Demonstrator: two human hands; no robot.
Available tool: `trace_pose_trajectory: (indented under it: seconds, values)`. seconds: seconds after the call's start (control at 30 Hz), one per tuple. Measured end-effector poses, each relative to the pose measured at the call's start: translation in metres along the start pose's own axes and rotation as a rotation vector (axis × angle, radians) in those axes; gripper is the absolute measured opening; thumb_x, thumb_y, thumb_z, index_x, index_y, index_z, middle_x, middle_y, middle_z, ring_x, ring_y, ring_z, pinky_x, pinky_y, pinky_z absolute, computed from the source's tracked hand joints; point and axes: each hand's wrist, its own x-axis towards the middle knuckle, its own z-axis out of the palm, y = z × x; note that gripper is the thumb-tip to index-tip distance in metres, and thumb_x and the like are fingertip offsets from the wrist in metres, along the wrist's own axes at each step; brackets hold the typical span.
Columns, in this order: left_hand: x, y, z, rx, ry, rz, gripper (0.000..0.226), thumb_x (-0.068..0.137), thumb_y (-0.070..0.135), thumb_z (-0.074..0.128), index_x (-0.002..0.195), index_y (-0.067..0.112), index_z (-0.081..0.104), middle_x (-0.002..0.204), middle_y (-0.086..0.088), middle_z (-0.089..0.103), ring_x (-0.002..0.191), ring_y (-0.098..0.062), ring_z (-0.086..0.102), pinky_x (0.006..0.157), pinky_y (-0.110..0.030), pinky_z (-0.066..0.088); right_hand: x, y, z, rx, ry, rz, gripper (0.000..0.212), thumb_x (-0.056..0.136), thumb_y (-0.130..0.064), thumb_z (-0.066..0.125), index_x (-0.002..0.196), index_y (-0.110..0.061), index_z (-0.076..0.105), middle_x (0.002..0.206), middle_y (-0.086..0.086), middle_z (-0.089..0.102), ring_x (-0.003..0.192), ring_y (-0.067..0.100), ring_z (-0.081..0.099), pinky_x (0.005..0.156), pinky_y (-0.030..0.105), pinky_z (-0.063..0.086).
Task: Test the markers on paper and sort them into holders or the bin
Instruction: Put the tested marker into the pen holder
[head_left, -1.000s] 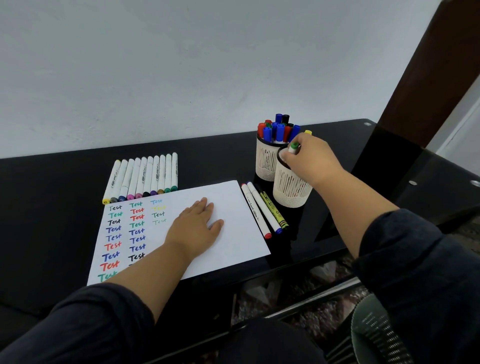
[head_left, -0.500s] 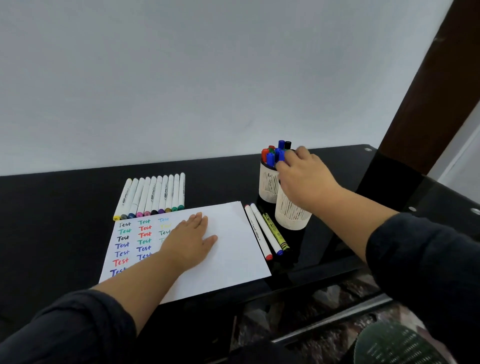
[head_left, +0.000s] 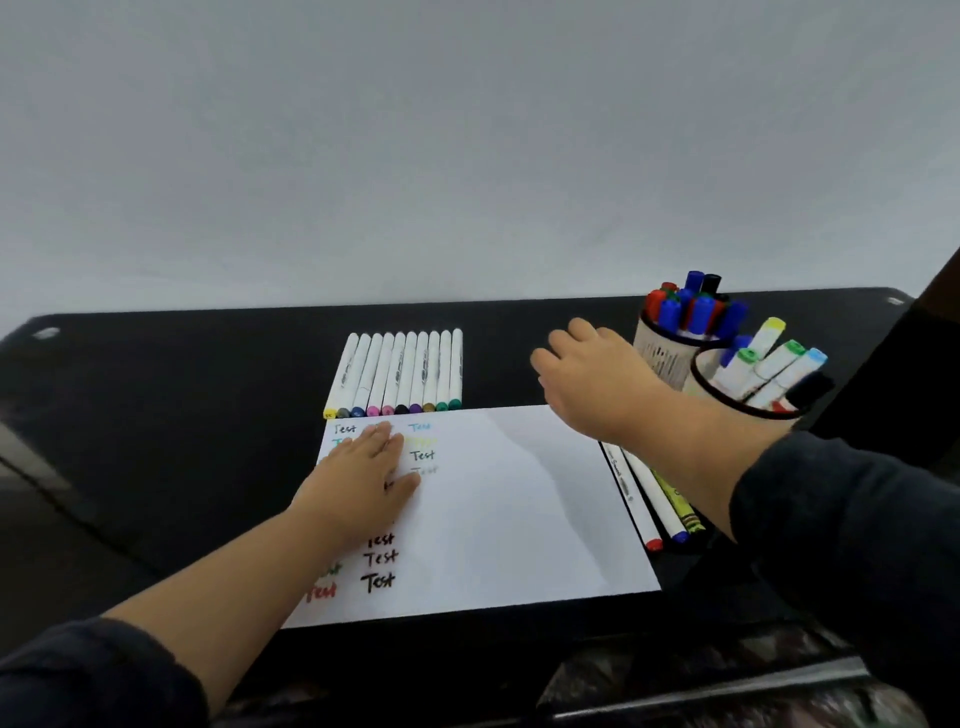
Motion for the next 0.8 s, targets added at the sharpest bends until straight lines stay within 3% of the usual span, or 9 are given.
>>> trace_pose_trajectory:
  seconds: [0.17,0.37,0.5,0.6,0.8]
  values:
    - [-0.003,-0.014,-0.001,-0.034,0.02,0.003,0.062,0.098,0.052,0.025,0.151,0.028,0.004,0.157,0.01,-0.004,0.144,-0.01,-0.001,0.11,-0.024,-0.003,0.029,-0.016,0.021,0.056,-0.042,-0.045,0.035,0.101,-0.025,0.034,0.134,-0.014,0.039,0.125,0.007,0.049,0.111,0.024,0.043,0.081,0.03,0.034]
    - [0.0,-0.021,0.01,-0.183,0.061,-0.012,0.062,0.096,0.054,0.03,0.149,0.034,0.008,0.156,0.017,-0.003,0.143,-0.004,0.001,0.113,-0.025,0.003,0.062,-0.032,0.046,0.044,-0.13,-0.08,0.04,0.098,-0.021,0.042,0.138,-0.018,0.036,0.125,0.004,0.048,0.11,0.022,0.043,0.081,0.029,0.037]
    - [0.003,-0.024,0.012,-0.199,0.075,-0.01,0.062,0.095,0.055,0.032,0.149,0.035,0.009,0.156,0.019,-0.002,0.143,-0.004,0.002,0.113,-0.024,0.004,0.081,-0.041,0.057,0.057,-0.236,-0.11,0.061,0.094,-0.015,0.048,0.148,-0.021,0.022,0.142,0.005,0.037,0.122,0.024,0.04,0.091,0.032,0.041]
    - [0.003,-0.025,0.013,-0.207,0.091,0.001,0.061,0.096,0.053,0.032,0.149,0.034,0.009,0.156,0.018,-0.002,0.143,-0.003,0.001,0.109,-0.02,0.0,0.089,-0.045,0.061,0.082,-0.278,-0.154,0.061,0.092,-0.01,0.049,0.147,-0.02,0.023,0.15,0.005,0.029,0.127,0.024,0.038,0.097,0.034,0.042]
    - [0.003,-0.026,0.015,-0.204,0.093,0.009,0.061,0.096,0.053,0.031,0.149,0.034,0.008,0.156,0.018,-0.003,0.143,-0.002,0.0,0.109,-0.02,-0.001,0.094,-0.046,0.069,0.203,-0.272,-0.142,0.057,0.089,0.0,0.049,0.14,-0.016,0.032,0.135,0.006,0.041,0.115,0.025,0.044,0.084,0.033,0.043]
